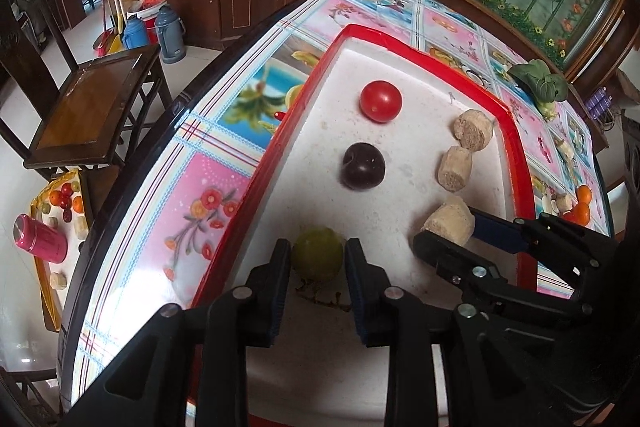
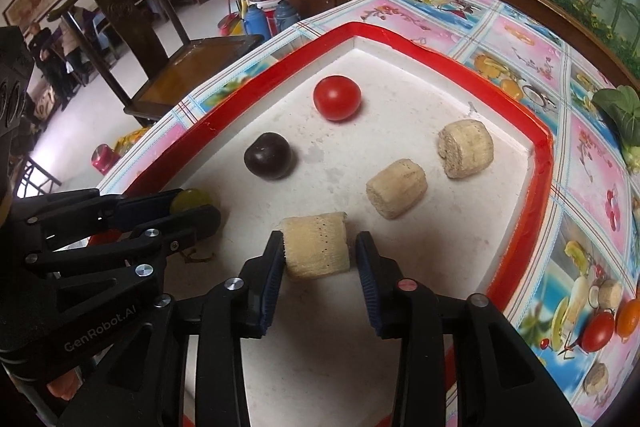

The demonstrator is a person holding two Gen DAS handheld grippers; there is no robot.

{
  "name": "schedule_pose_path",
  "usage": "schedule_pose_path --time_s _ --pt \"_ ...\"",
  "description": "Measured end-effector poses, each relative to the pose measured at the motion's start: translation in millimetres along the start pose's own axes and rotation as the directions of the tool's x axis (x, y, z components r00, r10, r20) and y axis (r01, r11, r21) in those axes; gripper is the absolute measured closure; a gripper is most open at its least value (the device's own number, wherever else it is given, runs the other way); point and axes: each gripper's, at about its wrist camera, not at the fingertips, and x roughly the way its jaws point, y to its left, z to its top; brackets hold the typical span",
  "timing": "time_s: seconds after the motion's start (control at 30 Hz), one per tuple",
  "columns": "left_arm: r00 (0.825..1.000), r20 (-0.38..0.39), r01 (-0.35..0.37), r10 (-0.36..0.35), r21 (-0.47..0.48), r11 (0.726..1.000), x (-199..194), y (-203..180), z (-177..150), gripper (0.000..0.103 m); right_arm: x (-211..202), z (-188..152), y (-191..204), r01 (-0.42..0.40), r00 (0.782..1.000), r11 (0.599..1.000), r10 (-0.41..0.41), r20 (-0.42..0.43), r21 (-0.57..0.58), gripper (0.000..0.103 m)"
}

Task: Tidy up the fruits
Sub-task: 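Carry the green fruit and beige cube into the tray and open both grippers, then move both grippers back out over the table toward the remaining items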

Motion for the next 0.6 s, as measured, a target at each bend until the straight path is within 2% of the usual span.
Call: schedule_pose_path --time_s 0.17,0.27,0.43,0.6 --pt "1.000 0.008 -0.021 0.021 -0.009 1.000 -5.0 -0.9 -4.8 0.055 -6.5 -3.1 -2.8 0.003 1.000 1.000 -0.003 0.003 0.004 0.067" --pt "0.999 0.013 -0.030 0.030 -0.007 1.000 -8.4 -4.3 -7.0 0.050 -10.8 -6.1 -4.5 0.003 1.000 1.000 -0.003 0.002 0.009 0.066" --pt "0.999 0.021 -0.035 0.035 -0.005 0.999 -16.0 -9.8 -12.9 0.045 -21.4 -13.2 -5.4 0.017 1.000 1.000 -0.017 0.007 0.003 0.066" --pt "0.999 0.035 -0.034 0.034 0.004 0.999 -26.3 -19.1 -20.9 0.044 -33.5 -23.3 -6.0 0.020 1.000 1.000 -0.020 0.009 0.002 0.066"
